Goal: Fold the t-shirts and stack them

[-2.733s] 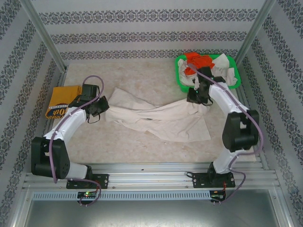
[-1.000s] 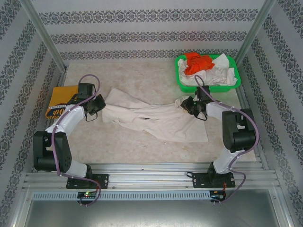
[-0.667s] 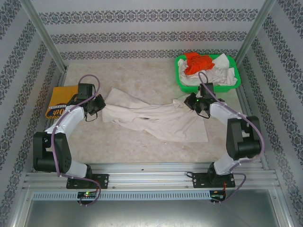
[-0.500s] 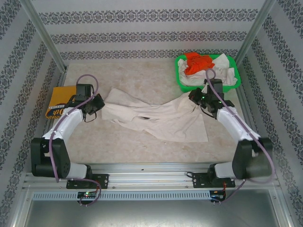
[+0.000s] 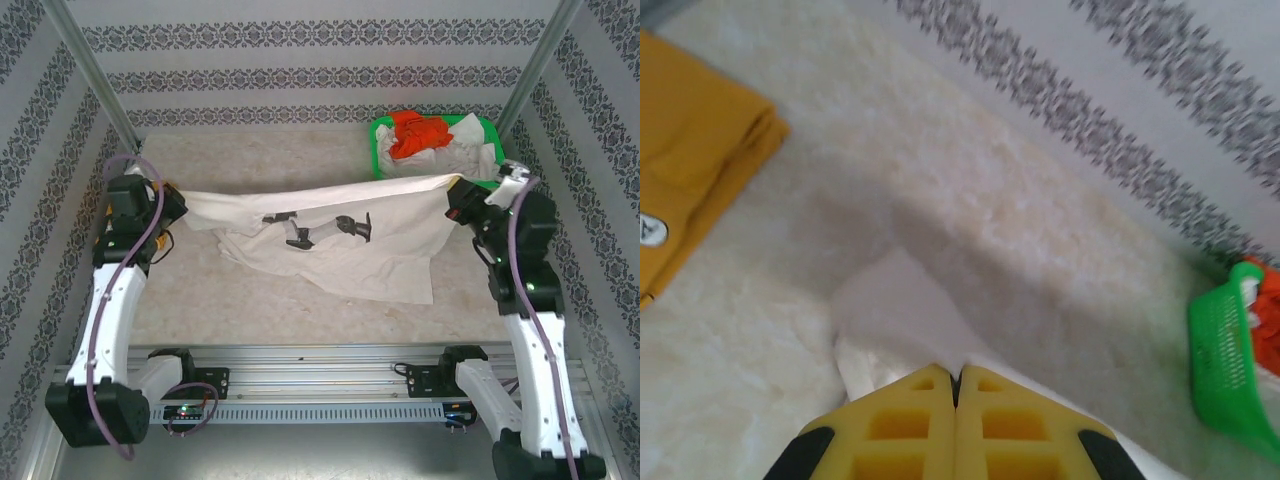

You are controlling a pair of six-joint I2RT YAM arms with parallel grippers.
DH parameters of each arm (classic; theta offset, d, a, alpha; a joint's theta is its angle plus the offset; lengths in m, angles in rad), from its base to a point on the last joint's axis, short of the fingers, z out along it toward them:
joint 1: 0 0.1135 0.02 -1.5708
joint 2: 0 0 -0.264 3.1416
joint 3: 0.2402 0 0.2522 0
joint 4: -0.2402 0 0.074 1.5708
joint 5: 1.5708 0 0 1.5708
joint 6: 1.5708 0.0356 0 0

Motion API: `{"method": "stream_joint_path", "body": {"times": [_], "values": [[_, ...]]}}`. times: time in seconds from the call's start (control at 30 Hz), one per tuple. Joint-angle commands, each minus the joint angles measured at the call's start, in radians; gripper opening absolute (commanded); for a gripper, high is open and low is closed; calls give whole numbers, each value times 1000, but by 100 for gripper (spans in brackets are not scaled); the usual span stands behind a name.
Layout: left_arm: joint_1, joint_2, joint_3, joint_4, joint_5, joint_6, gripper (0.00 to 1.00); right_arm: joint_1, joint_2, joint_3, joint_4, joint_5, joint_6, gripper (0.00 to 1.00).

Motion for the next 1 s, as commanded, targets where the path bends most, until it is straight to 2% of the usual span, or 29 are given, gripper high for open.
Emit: {"method": "stream_joint_path", "body": {"times": [0.0,0.23,0.43,0.53,0.7,0.8,0.97], "values": [[17,-82,84,-101,-48,30,0,-8,-61,73,-22,12,-52,0],[17,-169,249,-253,-47,45,0,-7,-81,173,-60,-84,-89,0],[17,-138,264,-238,-65,63,0,-5,40,133,-4,-183,-103,0],[19,-51,225,-150,-88,65,0,32,147,102,58,-156,-116,0],[38,181,272,15,-68,39,0,139,401,160,124,-11,-222,0],[56,328,342,86,-64,19,0,166,593,275,169,-5,-236,0],[90,512,606,87,-47,10,0,190,858,614,182,-26,-227,0]]}}
